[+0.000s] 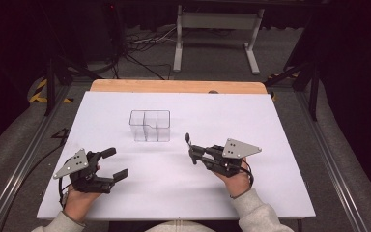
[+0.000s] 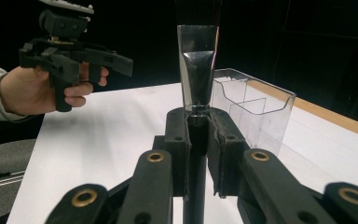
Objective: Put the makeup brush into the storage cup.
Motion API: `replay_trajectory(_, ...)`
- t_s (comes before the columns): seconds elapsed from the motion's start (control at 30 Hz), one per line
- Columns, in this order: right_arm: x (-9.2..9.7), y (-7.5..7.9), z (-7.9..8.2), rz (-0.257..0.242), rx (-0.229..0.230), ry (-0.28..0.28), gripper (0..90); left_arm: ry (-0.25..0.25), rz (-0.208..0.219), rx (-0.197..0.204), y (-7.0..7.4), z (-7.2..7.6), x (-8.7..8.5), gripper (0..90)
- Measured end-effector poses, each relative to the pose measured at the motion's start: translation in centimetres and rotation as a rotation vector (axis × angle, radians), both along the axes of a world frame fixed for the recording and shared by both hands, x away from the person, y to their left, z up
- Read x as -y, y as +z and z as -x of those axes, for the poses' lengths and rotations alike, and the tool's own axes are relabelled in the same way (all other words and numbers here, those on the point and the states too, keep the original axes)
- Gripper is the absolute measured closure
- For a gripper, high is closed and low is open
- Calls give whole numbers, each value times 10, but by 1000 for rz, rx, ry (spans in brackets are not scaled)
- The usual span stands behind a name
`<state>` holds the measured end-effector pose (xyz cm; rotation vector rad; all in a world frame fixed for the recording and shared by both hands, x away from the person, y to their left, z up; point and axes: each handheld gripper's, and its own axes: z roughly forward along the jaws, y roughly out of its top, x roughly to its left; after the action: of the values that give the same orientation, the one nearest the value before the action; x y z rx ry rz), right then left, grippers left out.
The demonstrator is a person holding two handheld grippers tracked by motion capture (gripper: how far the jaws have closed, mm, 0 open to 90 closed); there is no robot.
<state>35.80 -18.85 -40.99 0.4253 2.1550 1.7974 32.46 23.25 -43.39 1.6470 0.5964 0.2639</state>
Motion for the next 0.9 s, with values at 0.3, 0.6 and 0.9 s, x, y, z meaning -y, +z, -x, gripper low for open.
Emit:
replay_trajectory(0.3,-4,-1,1,6,5,5,797,-67,6,22,22,-15,27,78)
replay_trajectory(0.6,-6,0,2,16,15,15,797,-112,-2,23,33,-29,51,78)
replay_trajectory(0.9,-9,3,4,20,25,20,796,-169,20,22,44,-38,79,76)
